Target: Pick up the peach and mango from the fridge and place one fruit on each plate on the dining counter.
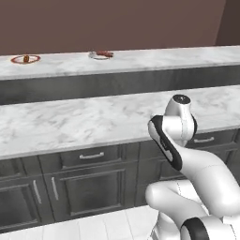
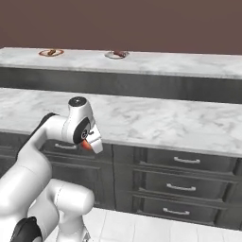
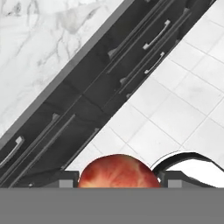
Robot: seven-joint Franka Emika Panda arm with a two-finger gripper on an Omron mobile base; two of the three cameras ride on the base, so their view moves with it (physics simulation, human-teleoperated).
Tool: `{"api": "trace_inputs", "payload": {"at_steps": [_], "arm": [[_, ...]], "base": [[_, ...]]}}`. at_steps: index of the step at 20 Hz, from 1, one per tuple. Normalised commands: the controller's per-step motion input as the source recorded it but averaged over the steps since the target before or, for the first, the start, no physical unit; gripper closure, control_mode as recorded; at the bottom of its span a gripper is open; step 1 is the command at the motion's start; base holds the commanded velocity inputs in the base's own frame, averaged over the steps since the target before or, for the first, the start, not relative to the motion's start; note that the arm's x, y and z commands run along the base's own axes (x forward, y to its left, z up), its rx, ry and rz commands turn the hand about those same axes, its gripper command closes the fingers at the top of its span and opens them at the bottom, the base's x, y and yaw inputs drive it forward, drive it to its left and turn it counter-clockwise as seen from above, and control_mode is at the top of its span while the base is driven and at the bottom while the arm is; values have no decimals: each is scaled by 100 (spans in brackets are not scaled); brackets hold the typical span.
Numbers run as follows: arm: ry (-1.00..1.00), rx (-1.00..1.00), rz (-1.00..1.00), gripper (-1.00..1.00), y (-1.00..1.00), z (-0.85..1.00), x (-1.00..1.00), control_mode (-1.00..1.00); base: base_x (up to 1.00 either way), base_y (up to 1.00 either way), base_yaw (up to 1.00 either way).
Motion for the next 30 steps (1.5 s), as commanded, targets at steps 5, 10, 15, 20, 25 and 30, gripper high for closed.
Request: {"api": "trace_inputs", "payload": {"at_steps": [5,10,15,20,25,30], "arm": [[0,0,0,100,0,0,0,100],[0,0,0,100,0,0,0,100],[0,0,0,100,0,0,0,100],[0,0,0,100,0,0,0,100],[0,0,0,100,0,0,0,100],[0,0,0,100,0,0,0,100]], "base": [[0,100,0],[0,100,0],[0,100,0],[0,100,-2],[0,100,-9],[0,100,-15]]}}
